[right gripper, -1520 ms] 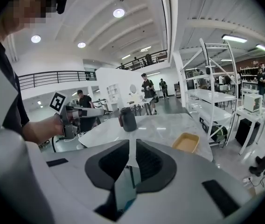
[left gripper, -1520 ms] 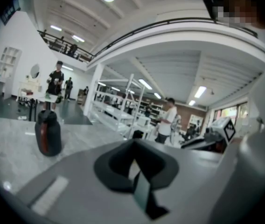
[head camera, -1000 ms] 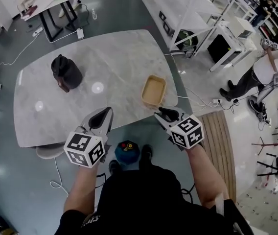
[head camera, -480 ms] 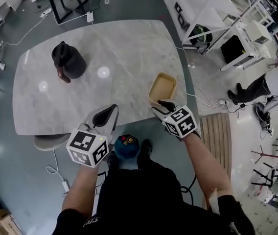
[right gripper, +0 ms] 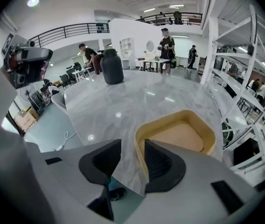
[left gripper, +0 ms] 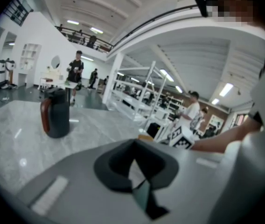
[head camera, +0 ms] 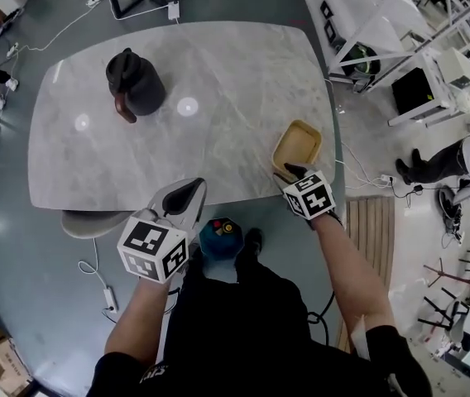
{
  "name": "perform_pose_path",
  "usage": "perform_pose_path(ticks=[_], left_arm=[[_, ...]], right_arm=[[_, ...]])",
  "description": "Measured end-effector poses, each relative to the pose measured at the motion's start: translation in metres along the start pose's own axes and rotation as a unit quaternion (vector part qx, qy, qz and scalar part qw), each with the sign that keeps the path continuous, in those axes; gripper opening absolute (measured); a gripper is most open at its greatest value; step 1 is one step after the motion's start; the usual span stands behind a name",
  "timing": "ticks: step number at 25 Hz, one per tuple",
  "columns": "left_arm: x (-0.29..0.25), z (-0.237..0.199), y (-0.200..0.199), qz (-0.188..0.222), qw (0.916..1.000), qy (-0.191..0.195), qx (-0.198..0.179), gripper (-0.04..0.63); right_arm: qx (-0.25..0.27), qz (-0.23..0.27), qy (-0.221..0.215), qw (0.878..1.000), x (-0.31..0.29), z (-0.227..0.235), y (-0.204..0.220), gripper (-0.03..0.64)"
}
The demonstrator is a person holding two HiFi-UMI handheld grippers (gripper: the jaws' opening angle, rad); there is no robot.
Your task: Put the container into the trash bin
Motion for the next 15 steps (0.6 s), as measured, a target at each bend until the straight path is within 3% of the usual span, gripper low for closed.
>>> perform_pose_path(ticks=[6, 12, 15], left_arm=[[0.011, -0.009, 0.001, -0.002, 1.0, -0.004, 0.0, 0.009], [0.022, -0.01, 0.006, -0.004, 1.0, -0.001, -0.001, 0.009], [0.029, -0.007, 0.006, -0.003, 1.0, 0.002, -0.007, 0.009]], right_arm=[[0.032, -0.033, 0.024, 0.999, -0.014, -0.004, 0.009, 0.144], [0.052, -0.051, 0.052, 0.996, -0.021, -0.003, 0.014, 0.041], [0.061, -0.054, 0.066, 0.994, -0.018, -0.005, 0.016, 0.03]])
Point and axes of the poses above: the fingertips, and each gripper's own axes: x backward along the fingers, z to its right, y out of its underside, the point moved 4 cm from there along x, backward along the fingers, and after that the axes turned 3 degrees about -z, right-handed, at the moved point
